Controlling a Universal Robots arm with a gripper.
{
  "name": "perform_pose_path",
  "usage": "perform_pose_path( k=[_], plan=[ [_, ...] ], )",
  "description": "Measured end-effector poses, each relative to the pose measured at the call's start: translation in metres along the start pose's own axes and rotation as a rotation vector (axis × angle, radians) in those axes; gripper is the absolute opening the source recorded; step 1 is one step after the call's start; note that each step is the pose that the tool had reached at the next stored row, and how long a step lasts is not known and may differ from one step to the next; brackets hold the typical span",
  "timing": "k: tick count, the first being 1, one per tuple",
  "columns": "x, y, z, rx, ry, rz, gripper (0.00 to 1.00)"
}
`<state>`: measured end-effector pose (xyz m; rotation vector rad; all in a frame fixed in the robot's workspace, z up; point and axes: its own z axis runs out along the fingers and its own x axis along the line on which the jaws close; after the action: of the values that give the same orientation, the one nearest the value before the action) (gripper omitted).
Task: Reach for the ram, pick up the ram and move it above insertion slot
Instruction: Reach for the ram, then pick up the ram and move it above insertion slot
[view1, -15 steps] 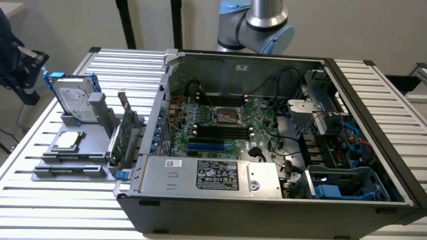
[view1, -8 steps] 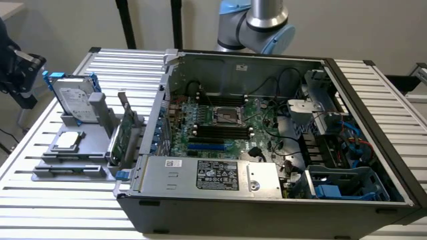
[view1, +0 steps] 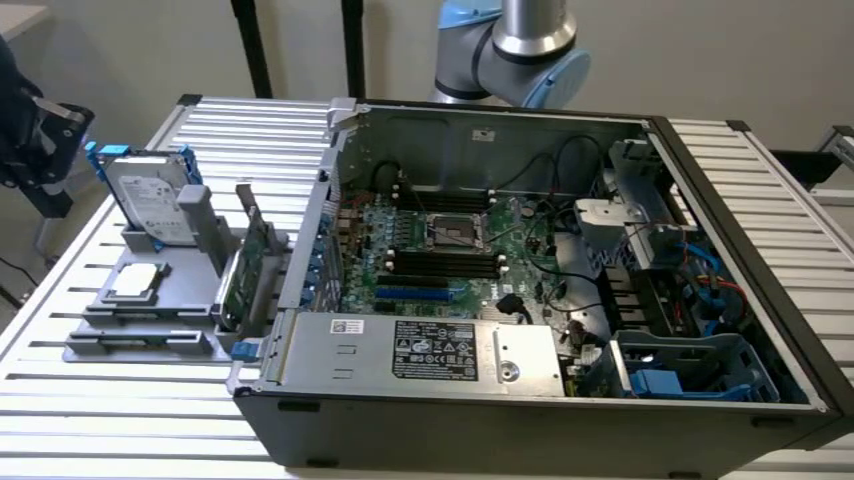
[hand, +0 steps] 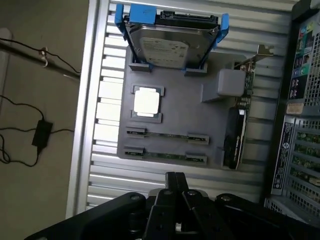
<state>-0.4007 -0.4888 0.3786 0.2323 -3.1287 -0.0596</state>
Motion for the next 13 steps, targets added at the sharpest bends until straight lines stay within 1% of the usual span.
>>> perform_pose_path(
  k=[13],
  plan=[
    [0.0, 0.0, 0.0, 0.0002, 0.009, -0.236, 0.11]
  ],
)
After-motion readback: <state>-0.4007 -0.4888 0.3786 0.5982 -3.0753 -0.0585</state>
